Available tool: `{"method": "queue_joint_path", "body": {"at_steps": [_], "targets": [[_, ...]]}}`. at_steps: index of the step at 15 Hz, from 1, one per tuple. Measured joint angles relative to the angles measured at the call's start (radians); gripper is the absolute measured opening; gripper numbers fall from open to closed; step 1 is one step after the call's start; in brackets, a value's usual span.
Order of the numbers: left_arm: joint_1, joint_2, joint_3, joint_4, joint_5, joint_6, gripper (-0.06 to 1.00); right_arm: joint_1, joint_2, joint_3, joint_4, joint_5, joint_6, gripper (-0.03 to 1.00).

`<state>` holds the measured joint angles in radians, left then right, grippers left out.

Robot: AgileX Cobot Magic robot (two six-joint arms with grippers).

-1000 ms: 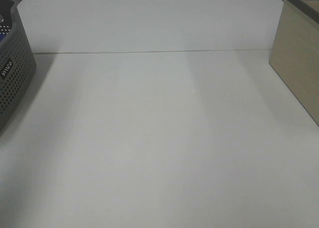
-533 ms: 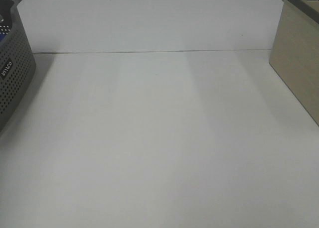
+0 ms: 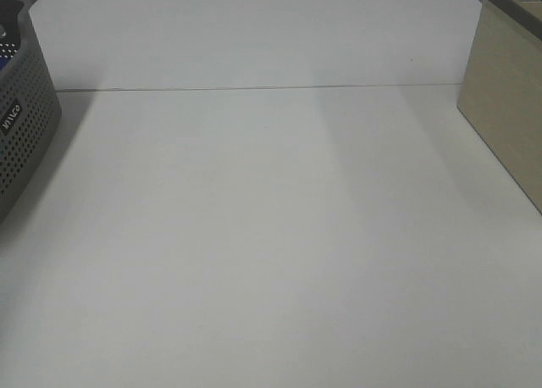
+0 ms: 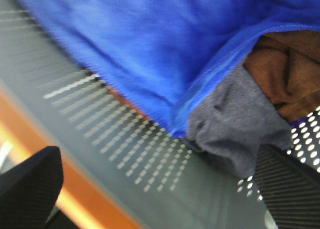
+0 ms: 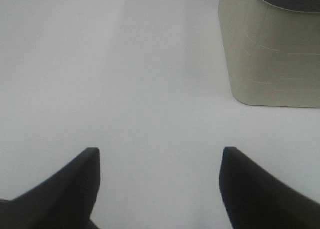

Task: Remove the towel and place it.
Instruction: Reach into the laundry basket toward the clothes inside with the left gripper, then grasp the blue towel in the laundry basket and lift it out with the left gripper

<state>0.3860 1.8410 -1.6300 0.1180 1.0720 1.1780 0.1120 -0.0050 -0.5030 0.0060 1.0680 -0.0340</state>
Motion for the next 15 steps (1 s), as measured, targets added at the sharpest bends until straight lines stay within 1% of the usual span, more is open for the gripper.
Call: {"method": "queue_joint_path", "body": {"at_steps": [3,5,8,9,10,11,12,13,14,15], "targets": [[-0.022,0.092,0.005,0.034,-0.012,0.004,0.99,0.000,0.000,0.000,0.000,0.000,0.000,0.67],[-0.031,0.141,0.005,0.035,-0.028,0.004,0.98,0.000,0.000,0.000,0.000,0.000,0.000,0.67],[-0.041,0.215,0.005,0.035,-0.030,0.004,0.93,0.000,0.000,0.000,0.000,0.000,0.000,0.67],[-0.043,0.223,0.005,0.035,-0.030,0.004,0.90,0.000,0.000,0.000,0.000,0.000,0.000,0.67],[-0.043,0.224,0.005,0.035,-0.030,0.004,0.86,0.000,0.000,0.000,0.000,0.000,0.000,0.67],[-0.043,0.224,0.005,0.035,-0.029,0.004,0.78,0.000,0.000,0.000,0.000,0.000,0.000,0.67],[-0.043,0.224,0.005,0.043,-0.029,0.004,0.57,0.000,0.000,0.000,0.000,0.000,0.000,0.67],[-0.043,0.224,0.005,0.047,-0.029,-0.003,0.45,0.000,0.000,0.000,0.000,0.000,0.000,0.67],[-0.043,0.224,0.005,0.051,-0.029,-0.011,0.37,0.000,0.000,0.000,0.000,0.000,0.000,0.67],[-0.043,0.224,0.005,0.053,-0.028,-0.021,0.33,0.000,0.000,0.000,0.000,0.000,0.000,0.67]]}}
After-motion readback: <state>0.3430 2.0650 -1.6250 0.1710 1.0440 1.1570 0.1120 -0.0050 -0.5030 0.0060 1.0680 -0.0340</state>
